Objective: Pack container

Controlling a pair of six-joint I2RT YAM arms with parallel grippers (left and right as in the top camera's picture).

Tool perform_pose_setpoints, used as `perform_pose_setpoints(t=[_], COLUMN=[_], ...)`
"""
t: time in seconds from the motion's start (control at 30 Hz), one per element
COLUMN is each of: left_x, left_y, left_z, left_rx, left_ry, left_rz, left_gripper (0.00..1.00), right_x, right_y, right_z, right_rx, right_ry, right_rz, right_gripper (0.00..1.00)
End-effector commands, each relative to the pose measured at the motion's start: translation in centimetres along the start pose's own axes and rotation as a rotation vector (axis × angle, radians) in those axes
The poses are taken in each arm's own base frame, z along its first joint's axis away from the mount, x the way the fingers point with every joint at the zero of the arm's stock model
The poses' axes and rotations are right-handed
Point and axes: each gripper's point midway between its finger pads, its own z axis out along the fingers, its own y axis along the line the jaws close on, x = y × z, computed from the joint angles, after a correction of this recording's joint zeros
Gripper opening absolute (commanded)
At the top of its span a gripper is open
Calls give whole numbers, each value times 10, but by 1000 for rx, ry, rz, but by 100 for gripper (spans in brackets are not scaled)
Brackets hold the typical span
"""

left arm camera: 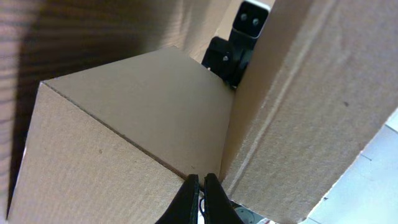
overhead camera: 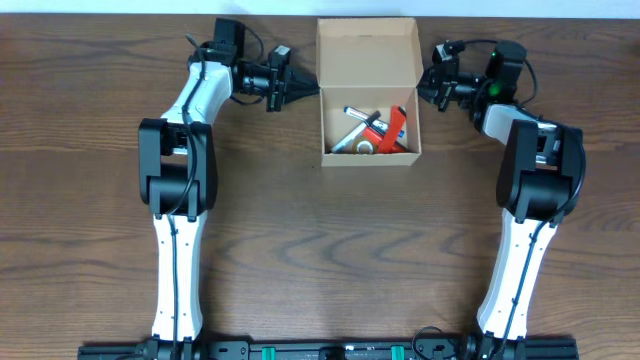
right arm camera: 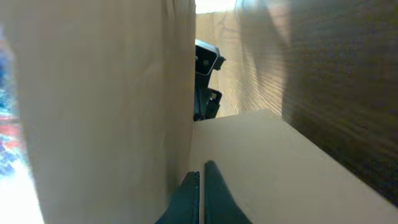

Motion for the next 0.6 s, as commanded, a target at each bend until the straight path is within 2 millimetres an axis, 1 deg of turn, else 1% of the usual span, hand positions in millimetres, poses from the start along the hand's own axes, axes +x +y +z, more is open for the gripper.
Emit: perform_pose_setpoints(t=[0.0,0.13,0.3,0.47,0.57], left_x=[4,9,16,28,31], left_y=[4,8,15,21,23], left_z=[10,10,8,7,7], left_rx=[-3,-10,-19,-30,-34], left_ry=[29,35,46,62,67], left_rz=[5,-1,-16,-25,-21], left_gripper=[6,6,6,6,6], right_x=[16,21,25,34,37], right_y=[-6,-10,-16,-29,-34], right_z=[22,29,30,31,32], right_rx=[-2,1,3,6,8], right_ry=[75,89,94,97,99], right_rz=[4,27,56,104,118], right_gripper=[1,1,1,1,1])
